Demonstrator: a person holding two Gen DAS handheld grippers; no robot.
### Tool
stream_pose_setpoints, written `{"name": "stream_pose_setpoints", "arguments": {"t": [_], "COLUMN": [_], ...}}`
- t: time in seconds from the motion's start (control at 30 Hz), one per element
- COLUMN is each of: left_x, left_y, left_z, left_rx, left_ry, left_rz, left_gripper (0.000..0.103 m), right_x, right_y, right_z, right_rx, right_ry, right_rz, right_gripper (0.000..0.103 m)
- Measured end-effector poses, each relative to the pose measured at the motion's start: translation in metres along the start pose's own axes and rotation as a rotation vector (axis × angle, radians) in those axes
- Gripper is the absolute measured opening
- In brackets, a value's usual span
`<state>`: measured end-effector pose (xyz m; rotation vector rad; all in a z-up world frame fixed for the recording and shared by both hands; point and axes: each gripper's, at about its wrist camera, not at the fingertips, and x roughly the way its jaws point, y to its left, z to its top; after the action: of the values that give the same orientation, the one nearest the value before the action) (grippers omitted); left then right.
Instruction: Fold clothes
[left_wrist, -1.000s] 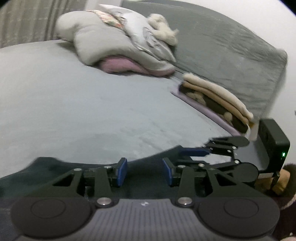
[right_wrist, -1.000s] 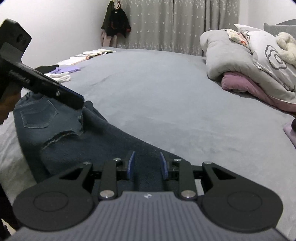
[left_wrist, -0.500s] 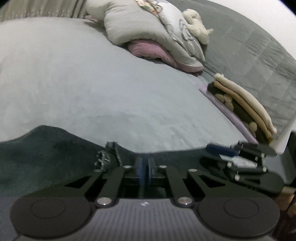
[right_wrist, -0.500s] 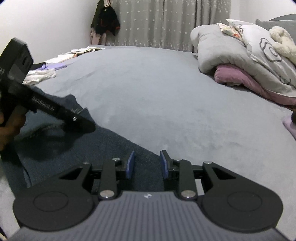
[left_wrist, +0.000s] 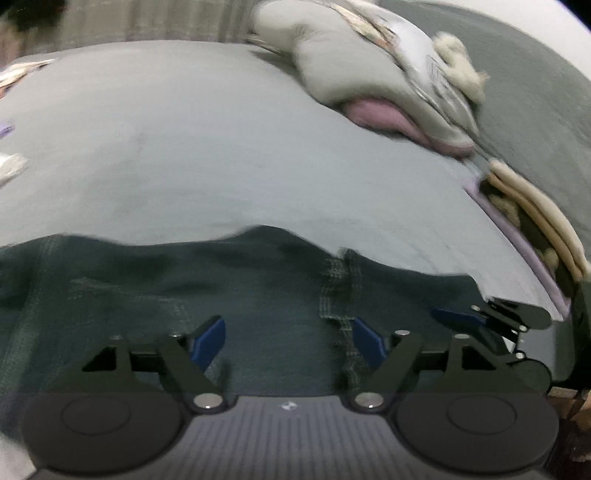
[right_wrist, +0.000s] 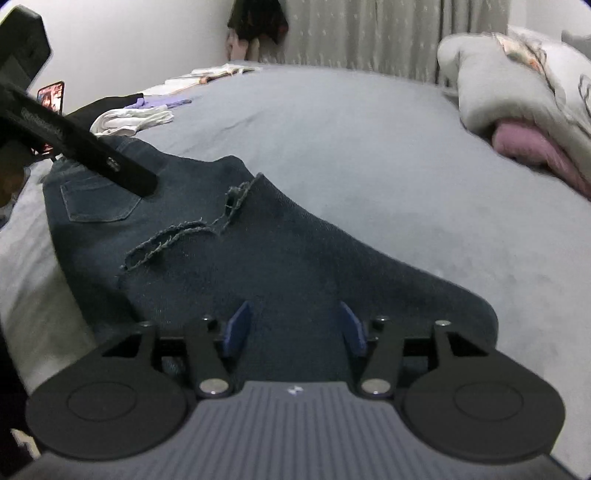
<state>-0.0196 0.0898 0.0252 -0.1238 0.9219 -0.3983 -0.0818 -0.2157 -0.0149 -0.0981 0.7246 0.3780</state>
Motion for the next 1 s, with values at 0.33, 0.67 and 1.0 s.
{"name": "stream_pose_setpoints", "arguments": {"t": [0.33,0.67,1.0], "left_x": [-0.054,-0.078,-0.033], "left_y": [0.117,0.155,0.180], "left_z": [-0.028,-0.041,-0.052], "left_rx": [-0.350,-0.461,-0.623], "left_ry": [-0.106,-0.174,-0.056], "left_rz": [0.177,0.160,0.119], "left_gripper": [0.079,0.079,0.068], "right_x": [0.004,0.020,0.028], "right_y": [0.009,0.027,0.034], "right_z": [0.025,0.040,0.042], "right_rx": [0.089,0.080,0.072], "right_ry": [-0.073,-0.074,-0.058], "right_rz": [0.041,0.067,0.070], "right_gripper": [0.058,0.058,0.058]}}
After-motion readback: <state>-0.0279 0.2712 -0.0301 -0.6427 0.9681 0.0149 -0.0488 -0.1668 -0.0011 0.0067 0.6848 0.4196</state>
